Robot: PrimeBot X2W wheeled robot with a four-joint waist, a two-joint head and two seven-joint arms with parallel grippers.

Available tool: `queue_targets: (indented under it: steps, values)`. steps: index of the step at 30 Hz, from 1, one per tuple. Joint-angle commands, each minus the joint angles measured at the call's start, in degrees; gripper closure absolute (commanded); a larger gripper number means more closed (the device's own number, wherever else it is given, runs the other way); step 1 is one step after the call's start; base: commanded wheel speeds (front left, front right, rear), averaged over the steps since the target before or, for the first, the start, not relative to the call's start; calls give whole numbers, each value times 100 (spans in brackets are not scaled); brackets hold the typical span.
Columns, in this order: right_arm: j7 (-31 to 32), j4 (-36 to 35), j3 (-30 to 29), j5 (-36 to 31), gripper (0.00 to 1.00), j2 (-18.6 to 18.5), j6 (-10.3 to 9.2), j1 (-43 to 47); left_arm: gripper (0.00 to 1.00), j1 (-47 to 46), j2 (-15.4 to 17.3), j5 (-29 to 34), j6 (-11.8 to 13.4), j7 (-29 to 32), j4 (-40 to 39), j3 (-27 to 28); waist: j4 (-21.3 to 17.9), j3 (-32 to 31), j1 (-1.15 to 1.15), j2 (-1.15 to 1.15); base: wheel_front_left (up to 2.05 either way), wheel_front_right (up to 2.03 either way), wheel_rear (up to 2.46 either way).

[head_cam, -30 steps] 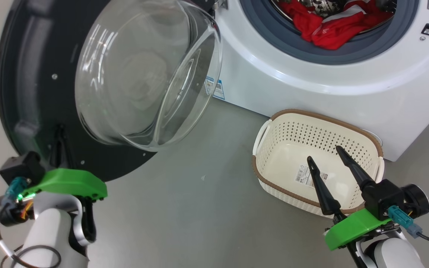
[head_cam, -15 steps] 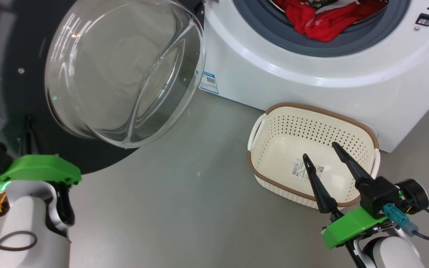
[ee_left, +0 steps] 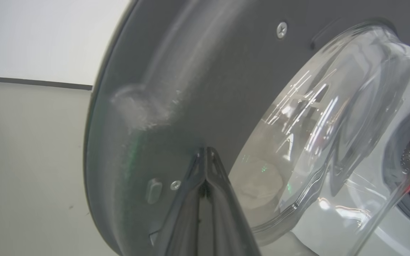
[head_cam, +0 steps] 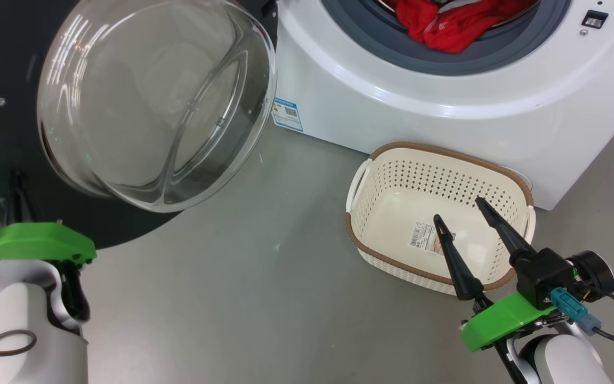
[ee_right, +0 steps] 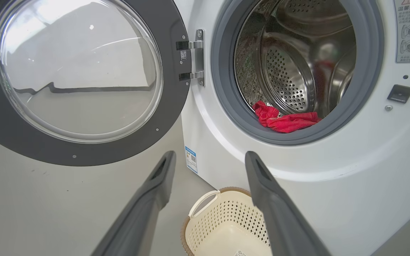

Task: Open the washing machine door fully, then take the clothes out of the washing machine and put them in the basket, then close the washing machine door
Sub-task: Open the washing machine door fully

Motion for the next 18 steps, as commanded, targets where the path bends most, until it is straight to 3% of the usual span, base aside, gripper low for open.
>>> queue_targets:
  steps: [1,8,11,13,18]
  values:
    - [-30,-144,132,12,0,17,35,-176,100,-113,232,70,-42,-45,-203,233,-10,-15,0,0,0,0,0]
    - [-212,38,-38,175,0,17,35,-161,98,265,-9,359,-230,-45,-1366,482,-87,-193,0,0,0,0,0]
    - [-268,83,-95,223,0,17,35,-145,48,551,-99,457,-326,-45,-2215,550,-169,-269,0,0,0,0,0]
    - [-313,117,-133,238,0,17,35,-147,4,739,-134,478,-379,-45,-2720,474,-236,-306,0,0,0,0,0]
    - [-429,220,-217,293,0,17,35,-170,0,1065,-151,256,-321,-45,-3374,95,-409,-382,0,0,0,0,0]
